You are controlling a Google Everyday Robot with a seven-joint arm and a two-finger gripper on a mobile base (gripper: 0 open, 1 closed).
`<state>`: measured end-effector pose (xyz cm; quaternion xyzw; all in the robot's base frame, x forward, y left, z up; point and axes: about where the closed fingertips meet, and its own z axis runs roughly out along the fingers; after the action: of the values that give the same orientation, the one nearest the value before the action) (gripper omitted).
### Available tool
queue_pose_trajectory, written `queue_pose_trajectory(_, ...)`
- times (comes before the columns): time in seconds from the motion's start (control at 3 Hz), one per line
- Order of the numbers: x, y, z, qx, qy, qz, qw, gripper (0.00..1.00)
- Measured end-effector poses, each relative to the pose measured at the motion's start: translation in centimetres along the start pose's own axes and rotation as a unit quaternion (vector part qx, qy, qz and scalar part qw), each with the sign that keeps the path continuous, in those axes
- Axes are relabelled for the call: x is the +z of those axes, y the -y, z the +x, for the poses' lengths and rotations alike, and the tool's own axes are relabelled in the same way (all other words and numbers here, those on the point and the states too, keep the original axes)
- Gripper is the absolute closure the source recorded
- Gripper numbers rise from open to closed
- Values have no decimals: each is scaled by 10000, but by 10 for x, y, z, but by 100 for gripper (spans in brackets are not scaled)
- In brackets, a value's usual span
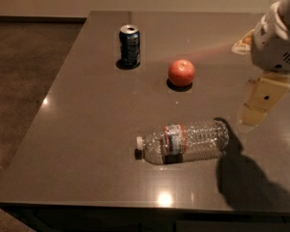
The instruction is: Place water bottle upright
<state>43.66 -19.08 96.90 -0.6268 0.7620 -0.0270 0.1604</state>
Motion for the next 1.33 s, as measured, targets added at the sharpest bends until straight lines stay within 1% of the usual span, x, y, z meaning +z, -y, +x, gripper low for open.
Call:
queue_pose_trajectory(0.33, 8, -12, -19, -300, 13, -91, 9995, 0)
queue_pose_trajectory(0.67, 25, -36, -44, -738, 18, -318, 9968, 0)
queue_pose_trajectory(1.0, 47, -59, -66, -1078, 77, -604, 9923, 0)
queue_pose_trajectory(1.33, 69, -75, -81, -1289, 86, -831, 9881, 0)
